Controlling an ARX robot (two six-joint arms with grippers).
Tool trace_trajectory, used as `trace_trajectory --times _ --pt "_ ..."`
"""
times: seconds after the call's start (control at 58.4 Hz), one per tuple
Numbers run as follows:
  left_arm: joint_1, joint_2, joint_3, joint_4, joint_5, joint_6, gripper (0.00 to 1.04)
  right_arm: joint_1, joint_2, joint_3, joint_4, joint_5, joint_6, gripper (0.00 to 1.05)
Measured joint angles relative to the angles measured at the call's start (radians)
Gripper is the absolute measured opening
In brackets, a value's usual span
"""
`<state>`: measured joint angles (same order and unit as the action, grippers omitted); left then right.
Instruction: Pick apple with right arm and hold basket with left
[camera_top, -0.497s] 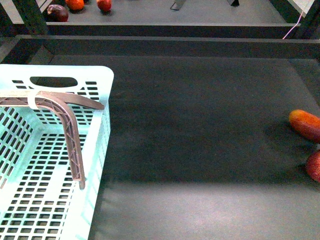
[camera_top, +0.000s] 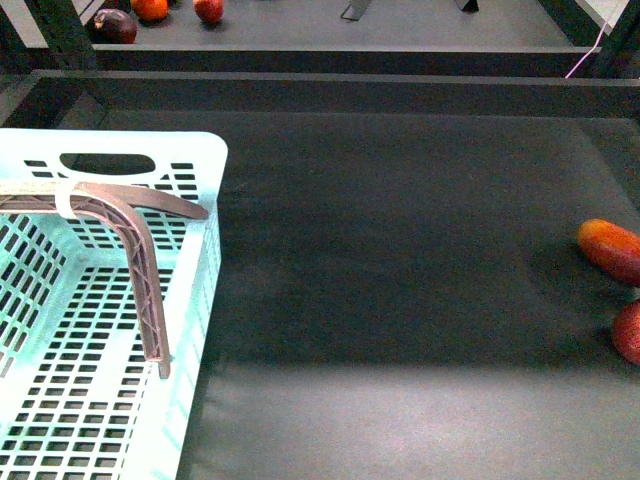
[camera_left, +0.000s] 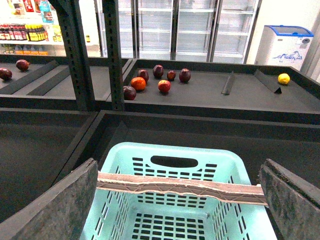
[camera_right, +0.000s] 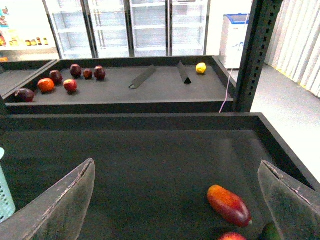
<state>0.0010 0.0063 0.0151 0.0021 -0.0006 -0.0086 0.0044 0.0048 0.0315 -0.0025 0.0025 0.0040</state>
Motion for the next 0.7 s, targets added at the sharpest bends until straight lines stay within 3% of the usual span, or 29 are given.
trace_trajectory --times 0.137,0.206,0.24,0.308,0.531,0.702 --pt "-0.007 0.013 0.008 -0.027 -0.025 -0.014 0.98 0.000 0.000 0.000 0.000 0.000 0.000 0.96" --pt "-0.054 0.153 0.106 -0.258 -0.166 -0.146 0.98 0.000 0.000 0.000 0.000 0.001 0.000 0.96" --pt "-0.056 0.242 0.150 -0.343 -0.181 -0.224 0.98 0.000 0.000 0.000 0.000 0.000 0.000 0.96" --pt "-0.052 0.340 0.175 -0.364 -0.174 -0.337 0.98 0.000 0.000 0.000 0.000 0.000 0.000 0.96" --pt "-0.053 0.631 0.272 -0.196 -0.061 -0.659 0.98 0.000 0.000 0.000 0.000 0.000 0.000 0.96" --pt "-0.123 0.972 0.335 0.028 -0.075 -0.869 0.98 0.000 0.000 0.000 0.000 0.000 0.000 0.96"
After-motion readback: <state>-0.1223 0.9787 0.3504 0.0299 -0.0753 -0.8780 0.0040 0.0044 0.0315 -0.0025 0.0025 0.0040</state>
